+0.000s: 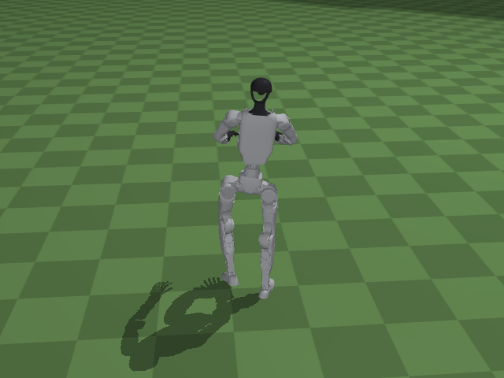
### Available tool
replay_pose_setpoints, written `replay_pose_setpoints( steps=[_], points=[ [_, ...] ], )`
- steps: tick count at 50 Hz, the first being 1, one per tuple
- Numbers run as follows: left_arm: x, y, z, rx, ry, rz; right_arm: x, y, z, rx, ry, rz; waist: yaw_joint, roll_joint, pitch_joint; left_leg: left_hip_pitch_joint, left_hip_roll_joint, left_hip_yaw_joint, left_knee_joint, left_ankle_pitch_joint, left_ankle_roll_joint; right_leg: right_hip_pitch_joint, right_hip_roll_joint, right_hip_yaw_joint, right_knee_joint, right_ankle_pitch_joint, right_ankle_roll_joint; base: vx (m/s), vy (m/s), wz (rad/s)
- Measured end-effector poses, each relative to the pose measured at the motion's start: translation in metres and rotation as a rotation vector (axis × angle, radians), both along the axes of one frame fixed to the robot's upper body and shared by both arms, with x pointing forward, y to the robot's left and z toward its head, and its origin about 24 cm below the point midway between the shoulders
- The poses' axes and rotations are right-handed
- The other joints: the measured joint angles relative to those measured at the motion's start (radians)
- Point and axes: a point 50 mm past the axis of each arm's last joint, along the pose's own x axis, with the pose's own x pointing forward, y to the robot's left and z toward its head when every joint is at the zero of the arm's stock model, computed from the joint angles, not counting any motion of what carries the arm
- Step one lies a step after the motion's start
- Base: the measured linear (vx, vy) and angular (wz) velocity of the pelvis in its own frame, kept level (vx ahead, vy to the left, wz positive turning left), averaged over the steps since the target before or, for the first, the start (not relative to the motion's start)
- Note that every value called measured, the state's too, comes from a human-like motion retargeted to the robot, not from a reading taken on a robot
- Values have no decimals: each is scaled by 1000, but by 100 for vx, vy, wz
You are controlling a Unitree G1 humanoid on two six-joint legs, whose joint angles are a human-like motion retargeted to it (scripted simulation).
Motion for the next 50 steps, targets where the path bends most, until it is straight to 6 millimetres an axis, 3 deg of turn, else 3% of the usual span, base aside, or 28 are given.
replay_pose_setpoints(
  steps=[5,7,10,12,16,19,23,25,27,30,32,35,39,46,50],
  points=[
    [6,5,9,2,-26,34,8,-2,12,-24,-33,-22,26,34,28,44,-38,58,-569,140,-47,102,62,-10,-87,-21,-42,43,-3,-16],
    [5,7,7,25,-15,19,8,5,11,-25,-28,10,36,49,35,55,-34,110,-723,184,-94,105,79,-14,-18,-54,-21,49,1,-27],
    [4,12,5,35,-1,18,11,8,11,-38,-27,22,37,61,42,48,-38,162,-835,208,-187,200,109,-5,-103,-49,-29,52,2,-20],
    [6,13,6,58,2,13,14,12,12,-49,-26,35,62,58,47,50,-34,184,-849,199,-190,188,104,6,-28,-67,-11,53,4,-47],
    [9,17,11,63,-1,37,19,11,14,-64,-22,-4,95,44,45,85,-56,125,-826,218,-153,256,104,48,-44,-45,-49,60,7,-42],
    [6,19,4,97,25,17,17,18,5,-21,-6,-5,100,38,14,102,-27,85,-740,197,-138,272,114,73,29,-1,-65,68,12,-29],
    [2,16,-5,129,48,1,10,20,-9,54,27,-33,70,32,-27,156,0,47,-678,132,-92,218,113,74,271,149,-77,67,16,24],
    [2,14,-7,141,49,-4,5,20,-15,93,44,-48,37,22,-41,176,1,13,-651,91,-69,124,98,63,490,258,-57,62,15,60],
    [4,11,-6,160,38,-5,2,19,-17,127,48,-54,17,18,-49,194,4,-7,-630,64,-62,30,96,84,656,311,-83,56,15,47],
    [8,7,-1,159,18,-1,-1,17,-16,158,41,-55,-28,12,-40,216,4,-47,-587,22,-65,-114,85,87,853,296,-80,53,11,59],
    [11,3,1,179,5,-8,-3,17,-15,167,37,-35,-64,26,-30,232,16,-78,-563,7,-91,-164,92,70,856,213,-119,50,9,70],
    [14,-3,6,173,-20,-11,-3,13,-11,152,26,-21,-117,44,-6,265,20,-107,-553,-12,-118,-234,76,11,783,132,-150,48,6,69],
    [18,-11,13,156,-41,-24,-2,8,-6,140,14,-23,-183,45,22,314,3,-147,-559,-42,-119,-264,52,-96,476,102,-147,48,0,66],
    [23,-19,24,123,-69,-47,2,4,-1,112,-1,-42,-256,-23,67,440,-91,-197,-574,-107,-119,-236,45,-161,-215,223,6,53,-8,49],
    [23,-18,23,121,-65,-41,3,2,0,87,-1,-46,-267,-10,59,495,-84,-203,-563,-119,-124,-225,61,-159,-274,250,29,60,-12,14]
  ],
)
